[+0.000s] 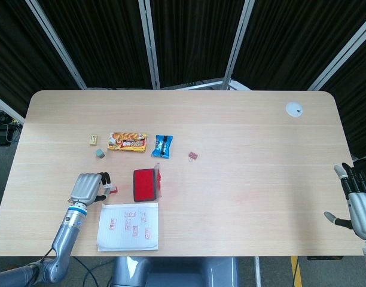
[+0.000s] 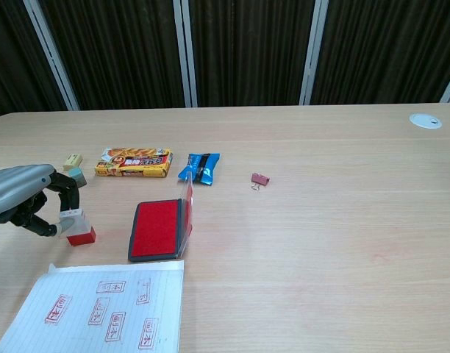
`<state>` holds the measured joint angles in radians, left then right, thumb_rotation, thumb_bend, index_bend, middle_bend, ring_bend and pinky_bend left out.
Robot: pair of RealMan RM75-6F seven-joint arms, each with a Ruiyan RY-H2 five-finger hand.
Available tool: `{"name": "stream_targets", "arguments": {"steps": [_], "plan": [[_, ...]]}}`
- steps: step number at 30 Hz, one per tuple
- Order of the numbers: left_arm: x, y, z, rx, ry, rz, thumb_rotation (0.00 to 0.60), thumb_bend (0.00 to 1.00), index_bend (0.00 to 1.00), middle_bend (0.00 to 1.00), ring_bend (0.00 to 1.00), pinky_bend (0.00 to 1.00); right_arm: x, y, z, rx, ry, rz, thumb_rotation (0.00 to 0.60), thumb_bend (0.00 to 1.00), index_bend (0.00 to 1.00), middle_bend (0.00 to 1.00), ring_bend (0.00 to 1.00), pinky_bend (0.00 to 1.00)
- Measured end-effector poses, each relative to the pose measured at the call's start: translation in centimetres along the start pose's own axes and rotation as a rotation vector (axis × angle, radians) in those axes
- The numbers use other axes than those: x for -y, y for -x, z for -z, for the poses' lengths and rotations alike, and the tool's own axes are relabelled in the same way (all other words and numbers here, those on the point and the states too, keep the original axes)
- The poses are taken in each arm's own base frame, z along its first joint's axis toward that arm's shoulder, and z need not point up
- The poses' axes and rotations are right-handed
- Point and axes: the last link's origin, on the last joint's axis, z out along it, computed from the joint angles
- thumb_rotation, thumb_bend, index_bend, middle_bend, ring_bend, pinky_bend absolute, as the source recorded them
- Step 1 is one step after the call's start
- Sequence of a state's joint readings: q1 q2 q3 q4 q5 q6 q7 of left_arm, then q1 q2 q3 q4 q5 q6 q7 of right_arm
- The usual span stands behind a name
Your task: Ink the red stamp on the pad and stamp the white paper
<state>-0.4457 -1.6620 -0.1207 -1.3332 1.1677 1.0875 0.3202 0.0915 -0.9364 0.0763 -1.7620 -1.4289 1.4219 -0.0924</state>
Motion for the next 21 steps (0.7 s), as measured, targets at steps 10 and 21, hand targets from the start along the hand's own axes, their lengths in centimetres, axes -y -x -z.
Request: {"name": "stream_targets", "arguments": {"steps": [10, 21], "plan": [[-0.2, -1.0, 0.1, -0.022, 0.031, 0.028, 0.600, 0.37, 0.53, 0.54, 0.86, 0.90, 0.0, -0.1, 0.0, -0.001, 0.000, -0.002, 0.600, 0.00, 0.00, 0.00, 0.00, 0.00], [-4.1, -4.4, -0.8, -0.109, 0.211, -0.007, 0.600, 0.40, 0.53, 0.55, 0.86, 0.90, 0.1, -0.4, -0.1, -0.019, 0.002, 0.000, 0.600, 0.00, 0.00, 0.00, 0.00, 0.00]]}}
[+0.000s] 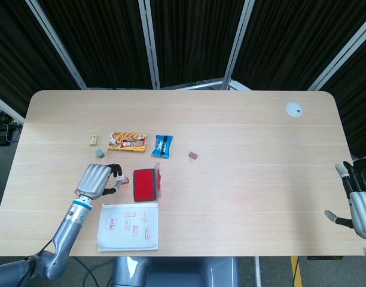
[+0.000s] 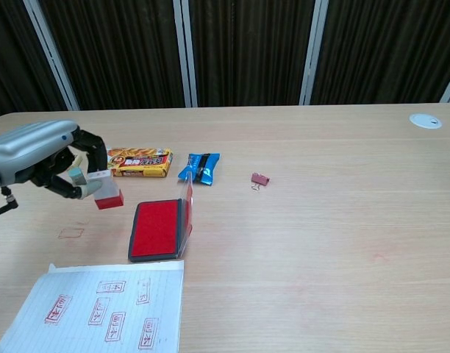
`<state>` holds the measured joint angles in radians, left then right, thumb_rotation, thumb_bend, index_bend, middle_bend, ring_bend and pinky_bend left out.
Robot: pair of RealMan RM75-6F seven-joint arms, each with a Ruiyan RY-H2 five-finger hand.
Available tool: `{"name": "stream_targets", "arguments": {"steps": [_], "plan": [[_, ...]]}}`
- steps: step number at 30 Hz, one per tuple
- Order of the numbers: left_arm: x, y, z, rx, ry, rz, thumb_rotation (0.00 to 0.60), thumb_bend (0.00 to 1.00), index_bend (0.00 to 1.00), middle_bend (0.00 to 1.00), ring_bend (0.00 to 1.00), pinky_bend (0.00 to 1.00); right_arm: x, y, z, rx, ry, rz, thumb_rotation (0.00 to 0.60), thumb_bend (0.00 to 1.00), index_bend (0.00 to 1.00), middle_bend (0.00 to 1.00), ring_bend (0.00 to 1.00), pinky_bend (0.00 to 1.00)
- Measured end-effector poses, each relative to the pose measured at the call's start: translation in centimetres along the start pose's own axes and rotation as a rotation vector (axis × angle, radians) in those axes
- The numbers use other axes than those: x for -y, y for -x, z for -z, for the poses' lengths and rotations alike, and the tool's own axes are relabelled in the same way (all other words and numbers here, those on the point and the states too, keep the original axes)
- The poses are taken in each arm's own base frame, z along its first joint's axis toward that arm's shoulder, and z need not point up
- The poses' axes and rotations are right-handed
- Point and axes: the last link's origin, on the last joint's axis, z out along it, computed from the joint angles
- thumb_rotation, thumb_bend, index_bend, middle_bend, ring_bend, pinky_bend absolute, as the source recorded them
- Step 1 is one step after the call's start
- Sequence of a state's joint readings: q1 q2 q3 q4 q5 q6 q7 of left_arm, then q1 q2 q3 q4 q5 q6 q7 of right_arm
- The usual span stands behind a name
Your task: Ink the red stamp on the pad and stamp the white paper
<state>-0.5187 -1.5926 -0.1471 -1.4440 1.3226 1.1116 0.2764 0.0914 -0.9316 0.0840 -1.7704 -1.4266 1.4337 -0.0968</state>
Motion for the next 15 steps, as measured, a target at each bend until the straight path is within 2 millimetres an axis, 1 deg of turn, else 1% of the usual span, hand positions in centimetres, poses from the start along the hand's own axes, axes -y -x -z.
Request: {"name": "stream_targets", "arguments": {"steps": [2, 6, 9, 15], "plan": [[-1.0, -0.1, -0.7, -0.004, 0.031, -0.021, 0.600, 0.40, 0.54, 0.55, 0.86, 0.90, 0.0, 0.0, -0.1, -0.002, 0.003, 0.000, 0.600, 0.00, 0.00, 0.00, 0.00, 0.00], [-2.8, 0.5, -2.0, 0.011, 0.071, -0.049, 0.600, 0.40, 0.54, 0.54, 0.86, 0.90, -0.2, 0.0, -0.2, -0.003, 0.012, 0.003, 0.600, 0.00, 0.00, 0.00, 0.00, 0.00], [-3.3, 1.2, -2.4, 0.025, 0.076, -0.049, 0.600, 0.40, 0.55, 0.54, 0.86, 0.90, -0.3, -0.1, -0.3, -0.004, 0.021, 0.004, 0.600, 0.00, 0.00, 0.00, 0.00, 0.00], [-3.2, 2.5, -3.4, 0.043, 0.055, -0.058, 0.600, 0.40, 0.55, 0.54, 0.86, 0.90, -0.6, -0.2, -0.4, -0.007, 0.031, 0.004, 0.600, 0.00, 0.00, 0.00, 0.00, 0.00]]}}
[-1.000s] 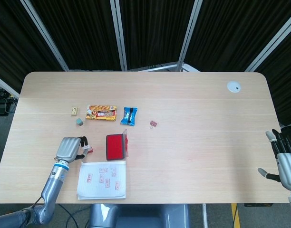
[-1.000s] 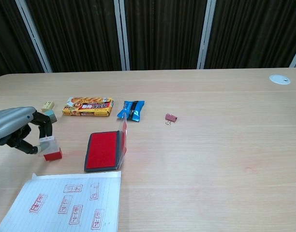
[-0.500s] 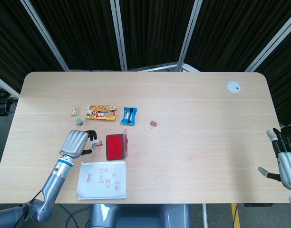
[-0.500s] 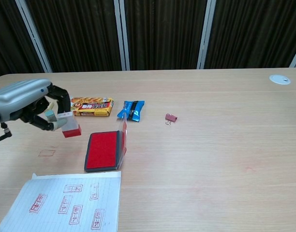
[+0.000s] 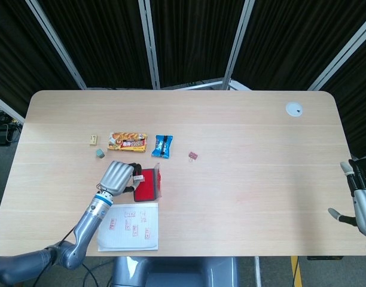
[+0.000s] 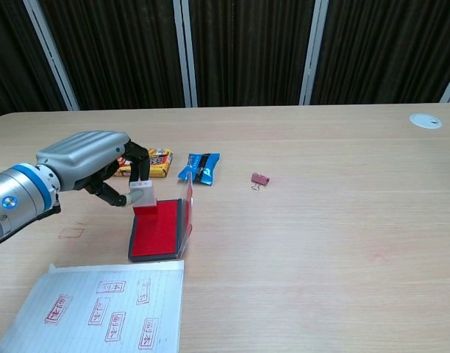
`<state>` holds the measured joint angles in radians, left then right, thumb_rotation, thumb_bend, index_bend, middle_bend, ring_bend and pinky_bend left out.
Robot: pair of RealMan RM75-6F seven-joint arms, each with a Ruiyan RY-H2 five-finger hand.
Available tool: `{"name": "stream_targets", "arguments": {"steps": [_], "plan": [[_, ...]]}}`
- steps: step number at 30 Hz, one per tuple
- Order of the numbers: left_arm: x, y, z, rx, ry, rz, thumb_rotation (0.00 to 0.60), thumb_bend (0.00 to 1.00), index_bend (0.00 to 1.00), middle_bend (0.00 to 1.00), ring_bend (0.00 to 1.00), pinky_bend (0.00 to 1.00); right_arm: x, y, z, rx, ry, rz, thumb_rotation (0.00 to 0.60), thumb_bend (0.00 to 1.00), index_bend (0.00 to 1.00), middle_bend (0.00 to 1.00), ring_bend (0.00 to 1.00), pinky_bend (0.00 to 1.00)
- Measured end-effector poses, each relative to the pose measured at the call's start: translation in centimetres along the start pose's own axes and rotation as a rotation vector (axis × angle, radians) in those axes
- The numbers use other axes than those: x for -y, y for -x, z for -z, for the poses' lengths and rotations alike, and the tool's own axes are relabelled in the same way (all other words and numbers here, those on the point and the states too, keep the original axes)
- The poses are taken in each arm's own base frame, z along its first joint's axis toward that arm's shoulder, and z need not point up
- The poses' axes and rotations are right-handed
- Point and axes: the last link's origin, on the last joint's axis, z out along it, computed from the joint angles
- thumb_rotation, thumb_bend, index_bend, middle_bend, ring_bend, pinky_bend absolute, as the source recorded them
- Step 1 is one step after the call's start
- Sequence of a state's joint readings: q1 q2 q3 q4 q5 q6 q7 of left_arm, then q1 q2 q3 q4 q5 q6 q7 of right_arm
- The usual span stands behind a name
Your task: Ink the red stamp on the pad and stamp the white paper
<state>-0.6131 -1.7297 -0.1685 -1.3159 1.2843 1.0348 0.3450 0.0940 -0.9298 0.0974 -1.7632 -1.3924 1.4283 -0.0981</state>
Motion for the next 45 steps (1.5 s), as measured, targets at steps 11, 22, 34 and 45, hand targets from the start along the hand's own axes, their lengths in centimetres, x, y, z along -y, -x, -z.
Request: {"name": "stream_targets", "arguments": {"steps": [11, 22, 34, 45], "plan": [[-0.3, 1.5, -1.4, 0.014, -0.007, 0.012, 0.600, 0.40, 0.55, 0.54, 0.86, 0.90, -0.4, 0.1, -0.2, 0.006, 0.018, 0.003, 0.600, 0.00, 0.00, 0.00, 0.00, 0.00], [-0.5, 2.4, -1.6, 0.031, -0.015, 0.016, 0.600, 0.40, 0.55, 0.55, 0.86, 0.90, -0.8, 0.1, -0.3, 0.008, 0.030, 0.001, 0.600, 0.00, 0.00, 0.00, 0.00, 0.00], [-0.3, 3.4, -1.6, 0.051, -0.031, 0.008, 0.600, 0.40, 0.56, 0.55, 0.86, 0.90, -1.0, 0.1, -0.4, 0.009, 0.034, -0.001, 0.600, 0.00, 0.00, 0.00, 0.00, 0.00], [-0.3, 3.7, -1.5, 0.058, -0.030, 0.004, 0.600, 0.40, 0.57, 0.55, 0.86, 0.90, -1.0, 0.1, -0.4, 0.009, 0.035, -0.003, 0.600, 0.00, 0.00, 0.00, 0.00, 0.00]]}}
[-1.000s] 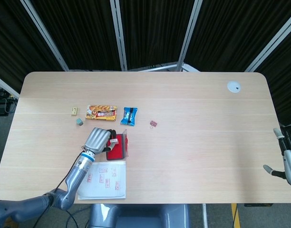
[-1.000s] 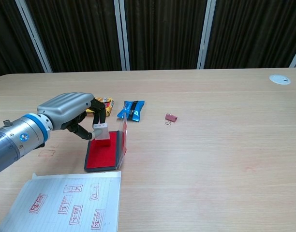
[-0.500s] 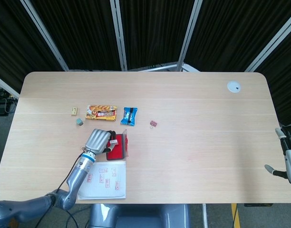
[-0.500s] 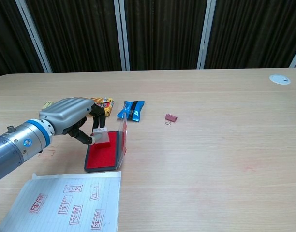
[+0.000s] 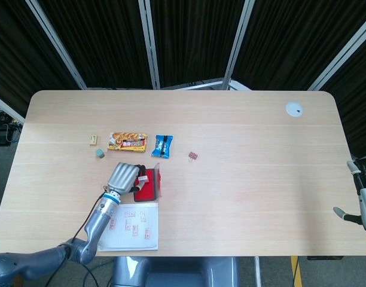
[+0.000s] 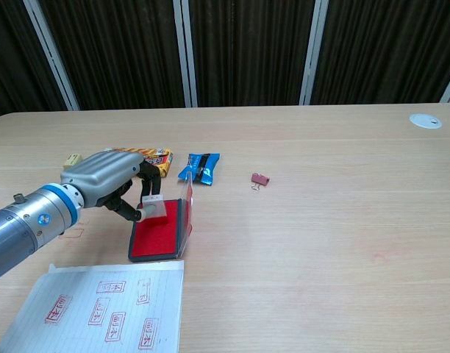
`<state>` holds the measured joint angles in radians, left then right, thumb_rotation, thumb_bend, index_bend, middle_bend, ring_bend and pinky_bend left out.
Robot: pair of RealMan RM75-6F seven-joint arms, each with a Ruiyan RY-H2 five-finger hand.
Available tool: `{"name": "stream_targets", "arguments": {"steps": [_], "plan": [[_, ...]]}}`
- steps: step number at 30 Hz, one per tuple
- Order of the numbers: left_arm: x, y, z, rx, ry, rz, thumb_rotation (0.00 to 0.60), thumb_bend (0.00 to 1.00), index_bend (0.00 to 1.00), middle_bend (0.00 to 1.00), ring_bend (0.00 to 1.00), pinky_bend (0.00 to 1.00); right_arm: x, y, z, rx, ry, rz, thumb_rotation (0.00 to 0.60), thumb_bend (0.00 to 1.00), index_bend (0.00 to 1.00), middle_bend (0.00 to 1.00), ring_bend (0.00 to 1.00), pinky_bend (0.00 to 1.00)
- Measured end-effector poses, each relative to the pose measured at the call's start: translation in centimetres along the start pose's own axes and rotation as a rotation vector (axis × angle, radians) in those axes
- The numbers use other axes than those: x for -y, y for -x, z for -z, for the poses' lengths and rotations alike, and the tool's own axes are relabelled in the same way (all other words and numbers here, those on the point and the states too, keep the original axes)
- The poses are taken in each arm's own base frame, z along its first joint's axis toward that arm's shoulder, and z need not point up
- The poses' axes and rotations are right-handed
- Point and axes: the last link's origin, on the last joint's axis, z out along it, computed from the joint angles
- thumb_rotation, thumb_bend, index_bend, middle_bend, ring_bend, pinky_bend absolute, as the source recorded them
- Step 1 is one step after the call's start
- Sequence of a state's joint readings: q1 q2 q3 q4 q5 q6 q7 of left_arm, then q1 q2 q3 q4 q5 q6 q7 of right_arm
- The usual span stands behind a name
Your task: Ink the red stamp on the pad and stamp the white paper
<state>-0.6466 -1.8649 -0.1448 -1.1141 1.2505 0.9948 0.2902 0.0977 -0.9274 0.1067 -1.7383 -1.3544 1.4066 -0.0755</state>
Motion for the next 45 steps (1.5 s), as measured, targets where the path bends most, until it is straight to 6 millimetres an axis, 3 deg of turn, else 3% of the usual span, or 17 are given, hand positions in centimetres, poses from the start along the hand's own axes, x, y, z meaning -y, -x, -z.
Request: {"name": "stream_targets", "arguments": {"steps": [16, 27, 34, 41, 45], "plan": [[0.0, -0.8, 0.1, -0.023, -0.012, 0.011, 0.600, 0.40, 0.57, 0.55, 0.86, 0.90, 0.0, 0.0, 0.0, 0.004, -0.001, -0.006, 0.600, 0.00, 0.00, 0.00, 0.00, 0.00], [-0.2, -3.9, 1.3, -0.102, 0.045, 0.049, 0.600, 0.40, 0.57, 0.55, 0.86, 0.90, 0.1, 0.2, 0.0, 0.009, -0.003, 0.000, 0.600, 0.00, 0.00, 0.00, 0.00, 0.00], [0.4, -6.1, 4.2, -0.070, 0.102, 0.141, 0.600, 0.40, 0.57, 0.55, 0.86, 0.90, 0.2, 0.2, 0.1, 0.008, -0.005, 0.001, 0.600, 0.00, 0.00, 0.00, 0.00, 0.00], [3.5, -7.6, 8.3, 0.012, 0.112, 0.156, 0.600, 0.40, 0.57, 0.55, 0.86, 0.90, 0.4, 0.1, 0.3, 0.007, -0.015, 0.000, 0.600, 0.00, 0.00, 0.00, 0.00, 0.00], [5.1, -7.3, 10.9, 0.052, 0.117, 0.098, 0.600, 0.40, 0.58, 0.55, 0.86, 0.90, 0.5, 0.1, 0.3, 0.007, -0.017, -0.003, 0.600, 0.00, 0.00, 0.00, 0.00, 0.00]]}}
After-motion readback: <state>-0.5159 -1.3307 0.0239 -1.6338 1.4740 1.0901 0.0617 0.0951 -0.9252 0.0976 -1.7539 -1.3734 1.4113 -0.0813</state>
